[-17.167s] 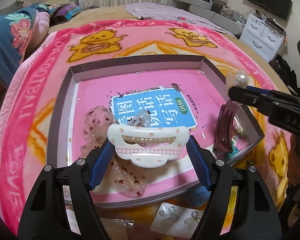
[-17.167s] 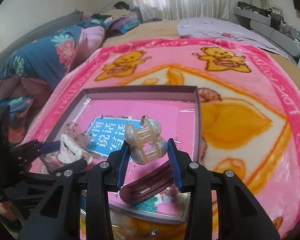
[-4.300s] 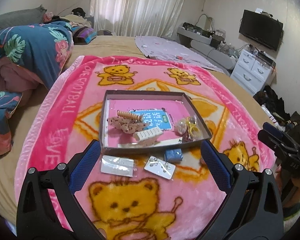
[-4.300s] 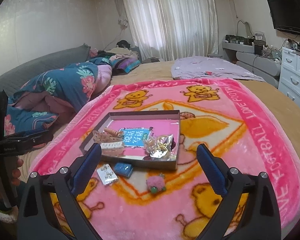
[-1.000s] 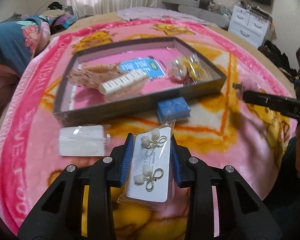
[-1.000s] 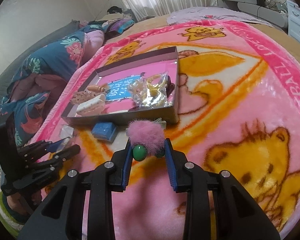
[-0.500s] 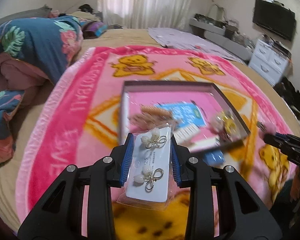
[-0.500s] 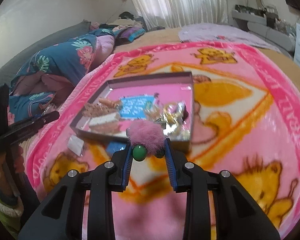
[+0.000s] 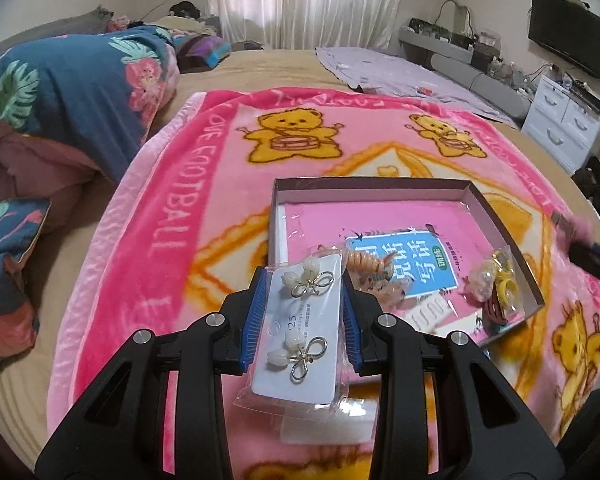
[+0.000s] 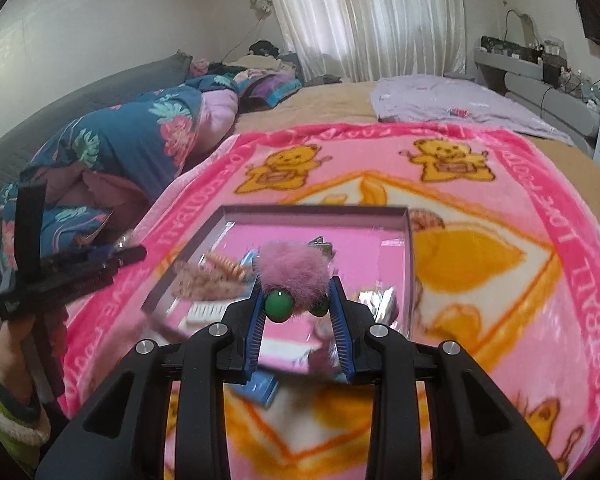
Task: Organize jewelry
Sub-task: 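Carry the earring card over the box with the left tool while the right tool carries the pom-pom, then open the left tool to drop the earring card while the right tool releases the pom-pom into the box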
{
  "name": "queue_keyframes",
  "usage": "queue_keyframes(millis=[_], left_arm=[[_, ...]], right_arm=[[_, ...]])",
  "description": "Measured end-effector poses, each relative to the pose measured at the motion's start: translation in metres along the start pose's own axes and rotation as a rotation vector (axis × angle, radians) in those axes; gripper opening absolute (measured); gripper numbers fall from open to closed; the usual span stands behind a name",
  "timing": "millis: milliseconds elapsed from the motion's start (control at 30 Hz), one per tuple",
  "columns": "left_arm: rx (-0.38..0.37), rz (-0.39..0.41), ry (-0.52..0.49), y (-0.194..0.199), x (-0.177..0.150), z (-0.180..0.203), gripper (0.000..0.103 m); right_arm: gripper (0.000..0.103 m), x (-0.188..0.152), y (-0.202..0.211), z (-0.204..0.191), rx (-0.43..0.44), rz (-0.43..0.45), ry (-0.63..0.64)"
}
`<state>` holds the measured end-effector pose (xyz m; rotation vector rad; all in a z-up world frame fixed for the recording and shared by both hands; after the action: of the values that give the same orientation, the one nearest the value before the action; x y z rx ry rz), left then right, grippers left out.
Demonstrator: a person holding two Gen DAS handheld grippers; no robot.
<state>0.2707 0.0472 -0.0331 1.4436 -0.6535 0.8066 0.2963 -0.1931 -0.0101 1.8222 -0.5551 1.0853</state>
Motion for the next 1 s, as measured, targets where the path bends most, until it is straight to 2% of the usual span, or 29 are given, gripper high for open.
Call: queue_keyframes(millis=[133, 400, 767, 833, 900, 1000], left_arm=[[-0.001, -0.003, -0.026, -0.014, 0.003, 0.01, 0.026], [-0.021, -0.027, -0.058, -0.038, -0.009, 0.024, 0.028], [-0.012, -0.056, -0.073, -0.049, -0.023, 0.026, 0.03], [-0.011, -0.057, -0.073, -0.049, -0.023, 0.026, 0.033], [-0.015, -0.055, -0.071, -0.048, -0.023, 0.026, 0.041], [-0.012, -0.054, -0.074, -0.048, -0.023, 0.026, 0.044]], right_arm=[[0.029, 0.0, -0.011, 0.008, -0.02, -0.001, -0.003], [0.029, -0.023, -0.03, 0.028, -0.07, -0.061, -0.008], [0.029, -0.041, -0.036, 0.033, -0.094, -0.105, 0.0], [0.029, -0.044, -0.037, 0.034, -0.098, -0.112, 0.0], [0.03, -0.046, -0.038, 0.034, -0.102, -0.12, 0.001], [0.031, -0.049, -0.04, 0.035, -0.11, -0.132, 0.007]])
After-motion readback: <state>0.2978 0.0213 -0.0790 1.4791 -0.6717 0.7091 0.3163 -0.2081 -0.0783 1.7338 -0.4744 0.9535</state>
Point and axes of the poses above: each gripper's, at about its wrist camera, not at the fingertips, and y roughly against the way its jaws point, z to its right, x to its top, the point moved 8 cm from there along -y, roughly the way its jaws point, and after that the axes turned 9 degrees about z, right-handed, at the moved point
